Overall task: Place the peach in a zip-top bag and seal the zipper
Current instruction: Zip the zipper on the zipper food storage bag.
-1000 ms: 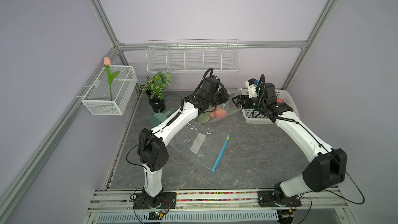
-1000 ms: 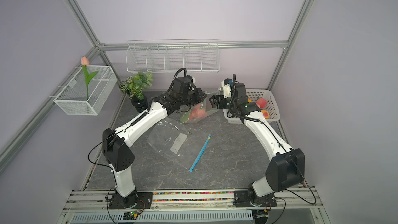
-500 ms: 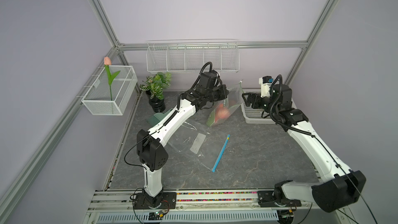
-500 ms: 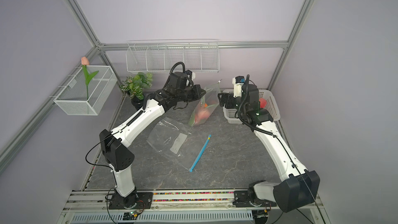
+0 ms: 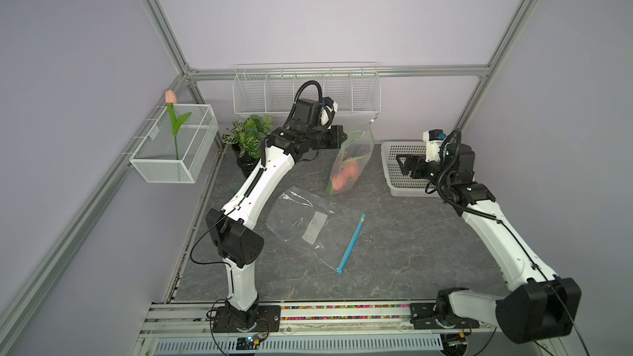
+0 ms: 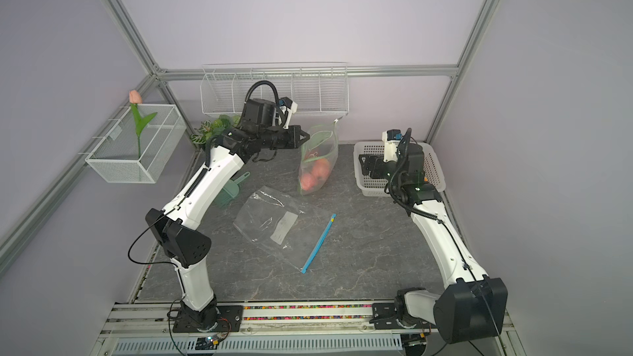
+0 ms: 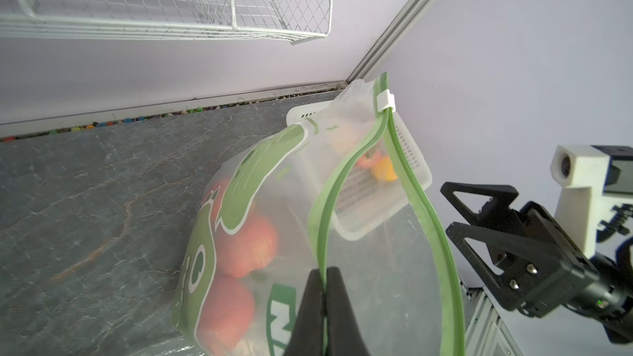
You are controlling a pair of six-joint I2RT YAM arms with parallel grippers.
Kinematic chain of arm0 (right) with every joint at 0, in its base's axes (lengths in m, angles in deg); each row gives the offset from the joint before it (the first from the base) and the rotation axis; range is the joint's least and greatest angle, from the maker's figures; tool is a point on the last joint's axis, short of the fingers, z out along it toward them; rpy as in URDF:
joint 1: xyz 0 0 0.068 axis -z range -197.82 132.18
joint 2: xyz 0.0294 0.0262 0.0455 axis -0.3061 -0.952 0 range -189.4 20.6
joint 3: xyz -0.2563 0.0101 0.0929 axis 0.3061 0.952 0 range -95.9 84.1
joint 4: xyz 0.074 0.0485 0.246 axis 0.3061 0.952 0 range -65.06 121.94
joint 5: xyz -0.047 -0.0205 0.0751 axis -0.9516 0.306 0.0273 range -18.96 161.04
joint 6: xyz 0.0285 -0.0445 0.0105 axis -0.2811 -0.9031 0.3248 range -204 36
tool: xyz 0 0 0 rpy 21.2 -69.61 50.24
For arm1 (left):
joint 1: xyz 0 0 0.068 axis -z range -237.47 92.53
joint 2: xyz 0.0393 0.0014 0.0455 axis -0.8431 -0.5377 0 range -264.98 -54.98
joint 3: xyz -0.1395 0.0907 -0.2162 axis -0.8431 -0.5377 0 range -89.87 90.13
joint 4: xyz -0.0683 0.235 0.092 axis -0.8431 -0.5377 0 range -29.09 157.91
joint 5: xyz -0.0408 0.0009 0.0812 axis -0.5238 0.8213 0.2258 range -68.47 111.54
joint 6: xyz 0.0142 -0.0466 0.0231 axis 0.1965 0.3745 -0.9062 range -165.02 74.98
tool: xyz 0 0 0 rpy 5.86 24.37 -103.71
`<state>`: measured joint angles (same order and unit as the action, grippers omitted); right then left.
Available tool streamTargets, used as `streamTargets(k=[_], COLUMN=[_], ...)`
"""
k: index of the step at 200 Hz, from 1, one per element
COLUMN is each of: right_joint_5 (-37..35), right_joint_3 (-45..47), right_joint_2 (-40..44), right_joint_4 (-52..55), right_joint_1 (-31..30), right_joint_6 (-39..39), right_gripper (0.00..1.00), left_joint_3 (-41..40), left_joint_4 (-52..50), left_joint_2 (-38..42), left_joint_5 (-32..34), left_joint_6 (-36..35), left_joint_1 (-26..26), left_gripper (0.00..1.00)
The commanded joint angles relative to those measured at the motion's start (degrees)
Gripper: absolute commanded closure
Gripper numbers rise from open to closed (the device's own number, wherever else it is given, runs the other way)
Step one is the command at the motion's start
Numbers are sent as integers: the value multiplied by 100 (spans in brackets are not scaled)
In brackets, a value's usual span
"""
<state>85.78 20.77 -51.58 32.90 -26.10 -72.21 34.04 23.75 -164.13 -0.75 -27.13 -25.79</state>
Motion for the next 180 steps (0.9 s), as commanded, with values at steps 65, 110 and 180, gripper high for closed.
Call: streamTargets(k=[65,110,180], right_joint_5=[1923,2422,3146], right_joint_3=[25,-156,-379], right_joint_2=[-181,-503,-1098], right_joint_4=[-692,-623,-949], right_joint_1=[27,19,-52], right_joint_6=[-1872,-2707,-3513], right_gripper=[12,21,36], left_joint_3=[817,648,358], left_joint_4=[-1769,-2271,-2572], left_joint_2=[-288,-209,-193], left_joint_5=[-1879,-2295,-2449], left_joint_6=[-2108,-2950,-3368], left_joint_1=[-728,-723,-628], left_gripper=[100,100,100])
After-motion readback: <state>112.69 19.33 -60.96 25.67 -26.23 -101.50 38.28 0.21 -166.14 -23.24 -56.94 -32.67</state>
